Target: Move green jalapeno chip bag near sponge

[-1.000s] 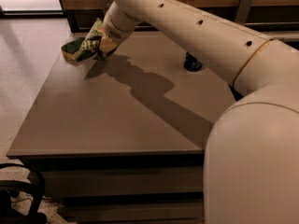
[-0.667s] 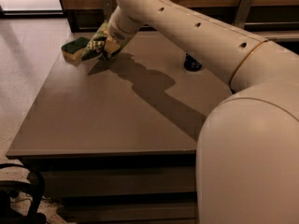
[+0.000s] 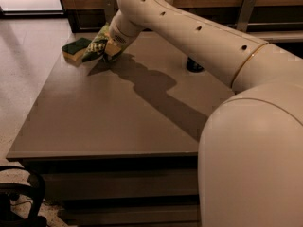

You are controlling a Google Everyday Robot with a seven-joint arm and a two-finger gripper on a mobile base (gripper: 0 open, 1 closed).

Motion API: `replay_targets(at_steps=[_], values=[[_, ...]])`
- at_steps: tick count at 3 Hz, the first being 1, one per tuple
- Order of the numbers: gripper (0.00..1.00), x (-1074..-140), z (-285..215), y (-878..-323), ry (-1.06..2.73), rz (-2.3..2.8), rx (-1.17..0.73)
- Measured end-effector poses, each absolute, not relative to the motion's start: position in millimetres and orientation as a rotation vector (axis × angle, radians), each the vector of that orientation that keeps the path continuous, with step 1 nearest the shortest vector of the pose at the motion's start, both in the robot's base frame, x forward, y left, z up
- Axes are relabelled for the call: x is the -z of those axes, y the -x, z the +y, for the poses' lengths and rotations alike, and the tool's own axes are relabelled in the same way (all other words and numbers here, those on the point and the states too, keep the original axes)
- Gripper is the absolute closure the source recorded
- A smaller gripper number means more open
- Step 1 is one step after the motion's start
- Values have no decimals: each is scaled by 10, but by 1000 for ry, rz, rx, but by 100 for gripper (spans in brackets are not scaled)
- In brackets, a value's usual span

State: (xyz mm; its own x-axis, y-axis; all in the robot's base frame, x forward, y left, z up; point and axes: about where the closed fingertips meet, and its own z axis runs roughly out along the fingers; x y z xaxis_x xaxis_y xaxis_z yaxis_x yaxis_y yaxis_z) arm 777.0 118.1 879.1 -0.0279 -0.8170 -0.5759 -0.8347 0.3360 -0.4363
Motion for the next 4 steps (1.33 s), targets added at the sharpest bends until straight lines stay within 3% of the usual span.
replay_targets(at_steps=[3, 4], values=[[15, -8719, 1223, -7765, 1473, 1824, -35], [0, -8694, 1238, -7763, 1477, 1825, -37]])
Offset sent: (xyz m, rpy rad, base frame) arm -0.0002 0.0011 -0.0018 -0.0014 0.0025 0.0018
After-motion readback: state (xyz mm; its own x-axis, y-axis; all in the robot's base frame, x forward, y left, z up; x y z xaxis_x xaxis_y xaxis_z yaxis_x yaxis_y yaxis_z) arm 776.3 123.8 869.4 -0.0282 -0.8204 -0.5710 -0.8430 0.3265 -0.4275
